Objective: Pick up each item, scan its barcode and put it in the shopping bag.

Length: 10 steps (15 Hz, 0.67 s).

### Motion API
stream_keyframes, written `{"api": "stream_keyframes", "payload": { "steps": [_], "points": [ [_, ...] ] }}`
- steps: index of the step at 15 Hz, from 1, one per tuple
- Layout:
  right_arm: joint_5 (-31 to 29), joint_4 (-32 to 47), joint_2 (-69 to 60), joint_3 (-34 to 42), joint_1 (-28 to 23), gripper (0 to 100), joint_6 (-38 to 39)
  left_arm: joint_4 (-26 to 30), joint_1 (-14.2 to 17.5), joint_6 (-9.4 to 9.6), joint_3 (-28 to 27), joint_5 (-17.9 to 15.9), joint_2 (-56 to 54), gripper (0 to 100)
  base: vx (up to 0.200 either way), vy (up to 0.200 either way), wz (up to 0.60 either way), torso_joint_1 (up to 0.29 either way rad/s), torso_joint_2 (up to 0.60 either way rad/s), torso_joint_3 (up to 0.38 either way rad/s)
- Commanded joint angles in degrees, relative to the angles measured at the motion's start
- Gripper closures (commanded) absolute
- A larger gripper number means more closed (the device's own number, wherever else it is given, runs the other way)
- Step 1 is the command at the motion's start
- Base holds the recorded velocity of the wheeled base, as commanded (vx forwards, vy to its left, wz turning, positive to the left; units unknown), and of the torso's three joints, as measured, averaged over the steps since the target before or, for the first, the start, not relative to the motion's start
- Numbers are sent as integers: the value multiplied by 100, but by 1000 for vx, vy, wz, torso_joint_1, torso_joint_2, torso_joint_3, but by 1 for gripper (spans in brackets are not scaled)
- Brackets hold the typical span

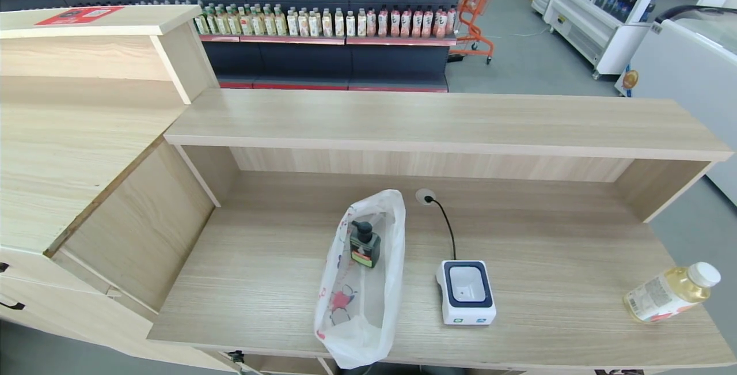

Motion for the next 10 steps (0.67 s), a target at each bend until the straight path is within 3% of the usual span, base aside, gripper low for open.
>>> {"api": "stream_keyframes", "payload": {
  "steps": [1, 4, 9, 10],
  "points": [
    [1, 1, 81, -87, 3, 0, 6, -1, 3, 5, 0, 0, -1, 0, 0, -200, 0, 12, 2, 2],
    [10, 1, 72, -131, 3, 0, 23, -1, 3, 5, 0, 0, -1, 0, 0, -200, 0, -1, 2, 1],
    [141, 19, 55, -271, 64, 0, 190, -1, 12, 22, 0, 0, -1, 0, -200, -200, 0, 11, 4, -1],
    [203, 10, 55, -315, 82, 0, 269, -1, 3, 22, 0, 0, -1, 0, -200, 0, 0, -7, -2, 7]
  ]
}}
